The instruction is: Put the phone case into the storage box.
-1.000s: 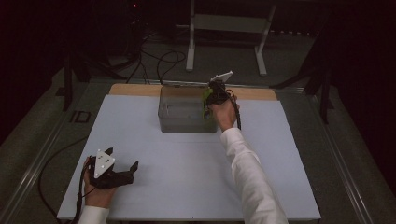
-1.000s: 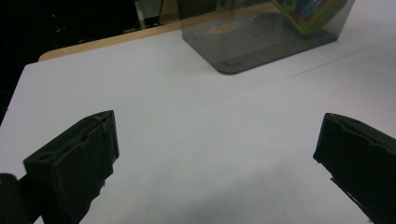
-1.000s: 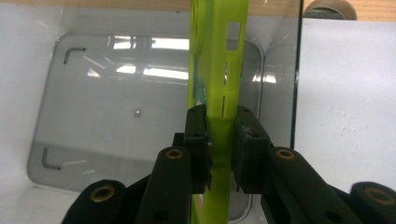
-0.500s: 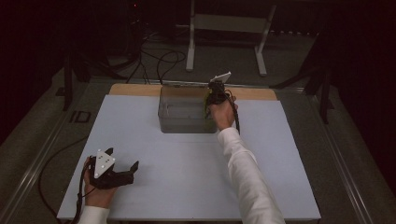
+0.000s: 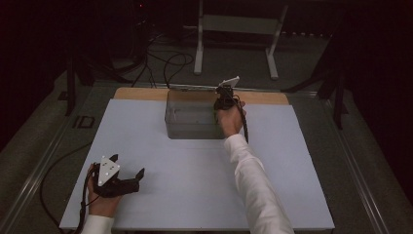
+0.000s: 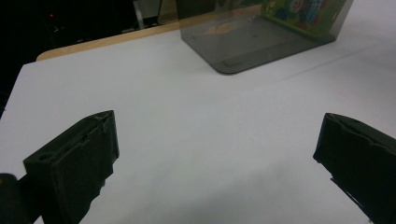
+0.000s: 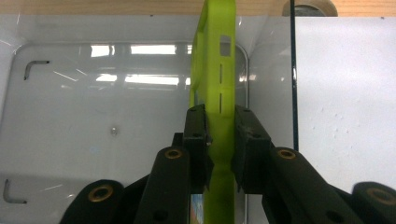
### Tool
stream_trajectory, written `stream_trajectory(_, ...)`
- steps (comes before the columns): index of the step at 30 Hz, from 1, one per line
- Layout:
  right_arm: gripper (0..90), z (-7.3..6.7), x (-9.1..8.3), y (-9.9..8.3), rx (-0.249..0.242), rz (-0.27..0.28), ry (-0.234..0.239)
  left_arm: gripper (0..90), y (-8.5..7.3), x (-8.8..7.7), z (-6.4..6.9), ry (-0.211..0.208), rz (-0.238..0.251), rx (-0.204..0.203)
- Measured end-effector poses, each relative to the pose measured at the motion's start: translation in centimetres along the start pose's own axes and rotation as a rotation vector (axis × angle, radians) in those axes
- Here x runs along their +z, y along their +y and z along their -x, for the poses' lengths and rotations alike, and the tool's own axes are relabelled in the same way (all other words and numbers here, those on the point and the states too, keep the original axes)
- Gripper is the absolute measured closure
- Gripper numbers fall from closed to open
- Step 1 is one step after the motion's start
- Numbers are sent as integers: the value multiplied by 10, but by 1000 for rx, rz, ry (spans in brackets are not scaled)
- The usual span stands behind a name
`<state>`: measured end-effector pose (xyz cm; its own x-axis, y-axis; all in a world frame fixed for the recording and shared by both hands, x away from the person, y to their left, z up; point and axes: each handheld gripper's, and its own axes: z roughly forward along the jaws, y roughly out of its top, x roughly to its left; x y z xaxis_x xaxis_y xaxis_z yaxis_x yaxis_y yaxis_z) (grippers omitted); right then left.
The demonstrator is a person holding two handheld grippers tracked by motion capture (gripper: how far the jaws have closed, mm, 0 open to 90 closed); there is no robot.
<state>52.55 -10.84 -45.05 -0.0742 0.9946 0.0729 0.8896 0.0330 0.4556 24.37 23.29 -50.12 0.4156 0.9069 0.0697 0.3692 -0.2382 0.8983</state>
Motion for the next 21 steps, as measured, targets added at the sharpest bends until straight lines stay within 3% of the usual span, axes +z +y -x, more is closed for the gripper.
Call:
stream_trajectory(4, 746, -1, 0, -1, -6, 9, -3, 0, 0, 0, 0, -1, 0, 0)
stream_trajectory(10, 689, -8, -1, -5, -61, 31, -48, 0, 0, 0, 1, -3, 1, 3)
stream_trajectory(13, 652, -9, -1, -7, -76, 54, -37, 0, 0, 0, 1, -3, 0, 3)
stream_trajectory(18, 598, -14, -4, -11, -122, 72, -80, 0, 0, 0, 1, -2, -1, 5)
stream_trajectory(21, 565, -13, -8, -12, -121, 86, -58, 0, 0, 1, 1, -2, -1, 6)
